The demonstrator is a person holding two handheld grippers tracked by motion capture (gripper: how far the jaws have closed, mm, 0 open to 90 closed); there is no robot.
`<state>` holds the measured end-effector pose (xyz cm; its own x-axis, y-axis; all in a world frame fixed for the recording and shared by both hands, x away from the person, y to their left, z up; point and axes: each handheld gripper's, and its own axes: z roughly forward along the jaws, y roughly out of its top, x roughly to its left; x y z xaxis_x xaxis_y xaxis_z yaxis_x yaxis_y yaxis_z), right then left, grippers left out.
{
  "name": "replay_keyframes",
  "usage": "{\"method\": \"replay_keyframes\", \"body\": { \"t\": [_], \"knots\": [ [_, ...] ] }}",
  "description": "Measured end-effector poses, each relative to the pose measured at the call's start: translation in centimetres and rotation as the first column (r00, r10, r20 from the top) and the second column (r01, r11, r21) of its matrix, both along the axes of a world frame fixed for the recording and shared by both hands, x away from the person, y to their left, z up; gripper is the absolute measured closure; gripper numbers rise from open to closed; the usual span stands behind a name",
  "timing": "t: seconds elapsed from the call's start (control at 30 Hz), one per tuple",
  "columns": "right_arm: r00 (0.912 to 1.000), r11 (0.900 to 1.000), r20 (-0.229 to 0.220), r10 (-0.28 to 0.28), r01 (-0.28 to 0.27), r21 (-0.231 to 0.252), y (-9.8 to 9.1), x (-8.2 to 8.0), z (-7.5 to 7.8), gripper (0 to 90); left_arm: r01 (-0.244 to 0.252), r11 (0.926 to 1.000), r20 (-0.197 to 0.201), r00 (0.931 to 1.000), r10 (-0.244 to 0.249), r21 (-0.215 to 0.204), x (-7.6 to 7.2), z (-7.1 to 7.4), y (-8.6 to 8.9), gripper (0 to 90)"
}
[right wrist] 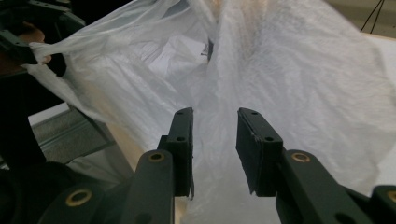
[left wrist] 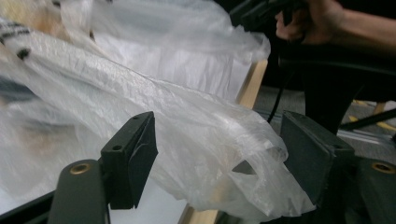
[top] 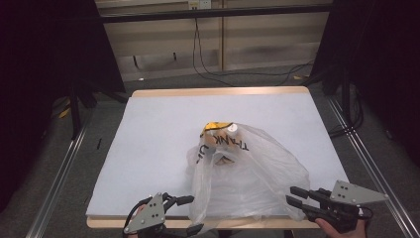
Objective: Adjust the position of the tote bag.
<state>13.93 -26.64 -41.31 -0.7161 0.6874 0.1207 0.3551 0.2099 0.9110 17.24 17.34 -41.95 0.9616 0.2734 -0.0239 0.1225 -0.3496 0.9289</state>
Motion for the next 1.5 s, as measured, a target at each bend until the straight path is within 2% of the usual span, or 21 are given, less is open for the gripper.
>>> {"method": "replay_keyframes", "body": {
  "t": [0.03, 0.07, 0.17, 0.2, 0.23, 0.27, 0.33, 0.57, 0.6, 0.8, 0.9, 0.97, 1.0, 1.13, 1.17, 1.23, 1.3, 1.33, 1.37, 1.47, 1.5],
  "knots": [
    [1.0, 0.9999, -0.001, 0.005, -0.005, -0.012, 0.2, 0.0, -0.1, 66.4, -0.008, 0.9997, 0.011, 0.9999, 0.008, 0.021, 0.2, -0.1, 0.1, 31.4],
    [0.9999, 0.9997, -0.007, 0.014, -0.014, -0.019, 0.4, 0.0, -0.1, 66.8, -0.014, 0.9996, -0.015, 0.9998, 0.014, 0.024, 0.7, -0.5, 0.2, 43.8],
    [0.9997, 0.9993, -0.009, 0.02, -0.021, -0.031, 0.4, 0.1, -0.2, 67.1, -0.006, 0.9992, -0.015, 0.9999, 0.007, 0.04, 1.2, -0.8, 0.3, 64.8],
    [0.9997, 0.9993, -0.018, 0.019, -0.02, -0.033, 0.5, 0.1, -0.3, 67.1, -0.003, 0.9983, -0.012, 0.9999, 0.004, 0.059, 1.4, -0.9, 0.4, 64.8],
    [0.9996, 0.9992, -0.02, 0.022, -0.023, -0.034, 0.5, 0.1, -0.3, 67.6, -0.004, 0.9989, -0.02, 0.9998, 0.005, 0.047, 1.5, -1.0, 0.4, 70.3],
    [0.9989, 0.9985, -0.022, 0.04, -0.041, -0.037, 0.7, 0.1, -0.3, 67.8, 0.002, 0.9982, -0.028, 0.9996, 0.0, 0.06, 1.9, -1.1, 0.5, 81.4],
    [0.9988, 0.9983, -0.026, 0.042, -0.043, -0.04, 0.7, 0.1, -0.4, 68.3, 0.005, 0.9989, -0.045, 0.999, -0.003, 0.046, 2.0, -1.3, 0.6, 88.4],
    [0.9967, 0.9946, -0.058, 0.057, -0.061, -0.083, 1.4, 0.3, -0.8, 67.4, 0.056, 0.9984, -0.068, 0.9961, -0.056, -0.01, 1.6, -0.7, 0.6, 90.0],
    [0.9961, 0.9942, -0.065, 0.059, -0.064, -0.086, 1.5, 0.5, -1.0, 66.5, 0.065, 0.9973, -0.073, 0.995, -0.068, -0.035, 1.3, -0.5, 0.4, 90.0],
    [0.9936, 0.9894, -0.103, 0.047, -0.06, -0.132, 2.3, 1.3, -1.8, 63.4, 0.11, 0.9932, -0.052, 0.9924, -0.112, -0.041, 0.9, -0.2, 0.0, 90.0],
    [0.9928, 0.987, -0.112, 0.043, -0.059, -0.149, 2.5, 2.0, -2.2, 64.9, 0.094, 0.995, -0.055, 0.9939, -0.096, -0.032, 1.2, -0.1, 0.3, 90.0],
    [0.9923, 0.9865, -0.114, 0.047, -0.064, -0.15, 2.5, 2.2, -2.3, 65.3, 0.094, 0.9945, -0.061, 0.9935, -0.097, -0.046, 1.3, -0.2, 0.4, 90.0],
    [0.9924, 0.9855, -0.117, 0.038, -0.057, -0.16, 2.6, 2.7, -2.5, 67.2, 0.068, 0.9966, -0.069, 0.9951, -0.071, -0.047, 1.7, -0.2, 0.8, 90.0],
    [0.9891, 0.9819, -0.142, 0.041, -0.066, -0.177, 2.7, 3.8, -3.4, 67.7, 0.036, 0.9984, -0.065, 0.9971, -0.038, -0.044, 2.2, -0.3, 1.4, 90.0],
    [0.9855, 0.9776, -0.163, 0.047, -0.079, -0.195, 3.0, 4.2, -3.8, 70.4, 0.026, 0.9986, -0.067, 0.9973, -0.029, -0.047, 2.4, -0.3, 1.6, 90.0],
    [0.9848, 0.9759, -0.165, 0.054, -0.087, -0.2, 3.2, 4.2, -3.8, 76.4, 0.012, 0.9984, -0.069, 0.9975, -0.016, -0.055, 2.6, -0.2, 2.0, 90.0],
    [0.9848, 0.976, -0.161, 0.065, -0.097, -0.195, 3.2, 4.2, -3.8, 80.4, 0.009, 0.9983, -0.07, 0.9975, -0.013, -0.057, 2.7, -0.2, 2.2, 90.0],
    [0.9857, 0.9808, -0.147, 0.082, -0.106, -0.164, 3.1, 4.0, -3.5, 88.0, 0.005, 0.9977, -0.064, 0.9979, -0.009, -0.068, 2.8, -0.1, 2.4, 90.0],
    [0.9857, 0.9808, -0.147, 0.082, -0.106, -0.164, 3.1, 4.0, -3.5, 88.0, 0.005, 0.9977, -0.064, 0.9979, -0.009, -0.068, 2.8, -0.1, 2.4, 90.0],
    [0.9878, 0.989, -0.113, 0.106, -0.117, -0.091, 2.6, 4.1, -2.5, 90.0, 0.006, 0.9962, -0.054, 0.9985, -0.011, -0.087, 2.6, 0.5, 2.6, 90.0],
    [0.9878, 0.989, -0.113, 0.106, -0.117, -0.091, 2.6, 4.1, -2.5, 90.0, 0.006, 0.9962, -0.054, 0.9985, -0.011, -0.087, 2.6, 0.5, 2.6, 90.0]
  ]
}}
